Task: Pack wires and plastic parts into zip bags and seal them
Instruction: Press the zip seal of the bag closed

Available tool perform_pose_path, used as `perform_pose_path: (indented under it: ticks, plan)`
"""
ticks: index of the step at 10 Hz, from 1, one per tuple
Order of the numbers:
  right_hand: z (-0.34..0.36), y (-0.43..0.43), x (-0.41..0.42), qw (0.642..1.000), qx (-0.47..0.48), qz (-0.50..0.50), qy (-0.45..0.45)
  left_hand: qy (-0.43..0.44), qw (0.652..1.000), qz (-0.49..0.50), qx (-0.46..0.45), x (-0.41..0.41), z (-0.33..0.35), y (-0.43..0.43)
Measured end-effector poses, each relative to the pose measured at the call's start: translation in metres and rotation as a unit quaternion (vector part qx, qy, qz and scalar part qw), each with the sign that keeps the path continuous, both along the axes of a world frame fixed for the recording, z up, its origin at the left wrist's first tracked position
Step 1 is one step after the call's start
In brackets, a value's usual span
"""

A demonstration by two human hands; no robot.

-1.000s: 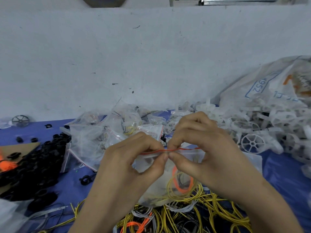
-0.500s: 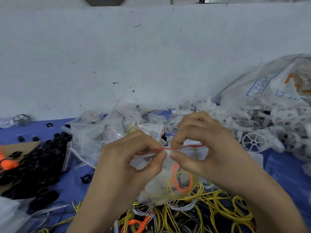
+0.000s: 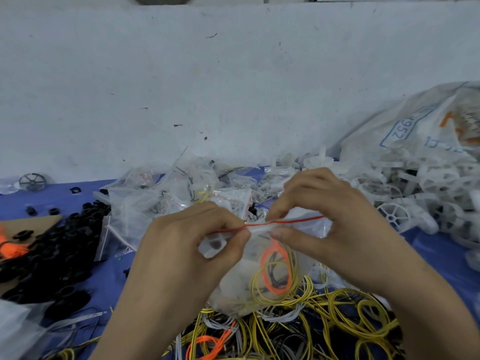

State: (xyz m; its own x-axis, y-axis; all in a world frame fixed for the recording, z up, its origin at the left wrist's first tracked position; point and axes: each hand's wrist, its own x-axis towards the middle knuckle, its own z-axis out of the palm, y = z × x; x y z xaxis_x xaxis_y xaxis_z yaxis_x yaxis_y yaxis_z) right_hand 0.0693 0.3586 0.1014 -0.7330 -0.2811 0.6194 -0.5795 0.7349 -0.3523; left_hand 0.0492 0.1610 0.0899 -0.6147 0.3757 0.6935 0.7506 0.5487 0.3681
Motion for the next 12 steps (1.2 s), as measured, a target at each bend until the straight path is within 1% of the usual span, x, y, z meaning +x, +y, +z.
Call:
perform_pose_path:
  ticks: [1, 3, 4, 5, 6, 7, 8, 10, 11, 12]
  plan:
    - [0.002, 0.01, -0.001, 1.0, -0.01, -0.005, -0.021, 0.003, 1.0, 0.016, 0.011, -0.002, 0.0, -0.001]
    - [-0.003, 0.001, -0.003, 1.0, -0.013, -0.004, -0.016, -0.025, 1.0, 0.008, 0.017, 0.0, 0.0, -0.001]
    - [-0.003, -0.004, -0.003, 1.0, 0.006, -0.013, -0.008, -0.019, 0.999, 0.021, 0.014, 0.001, -0.001, 0.001]
    - [-0.002, -0.009, 0.0, 1.0, 0.0, 0.0, -0.012, -0.025, 0.999, 0.018, 0.012, 0.001, -0.003, 0.004]
    - [0.003, -0.005, 0.004, 0.999, -0.042, -0.023, 0.027, -0.032, 0.999, 0.024, 0.037, -0.001, -0.004, 0.004]
    - [0.007, 0.003, 0.009, 0.995, -0.069, -0.054, 0.041, -0.024, 0.998, 0.036, 0.048, -0.003, -0.004, 0.003]
    - [0.007, 0.004, 0.01, 0.998, -0.047, -0.049, -0.013, -0.022, 0.998, 0.039, 0.039, -0.001, -0.004, 0.003]
    - [0.013, 0.009, 0.021, 0.996, -0.007, -0.088, -0.014, -0.017, 0.998, 0.04, 0.042, 0.002, -0.002, 0.005]
    - [0.014, 0.008, 0.025, 0.993, 0.028, -0.102, -0.048, -0.016, 0.998, 0.043, 0.033, 0.004, -0.001, 0.006]
    - [0.014, 0.005, 0.024, 0.984, 0.076, -0.124, -0.107, -0.01, 0.999, 0.044, 0.027, 0.005, 0.0, 0.007]
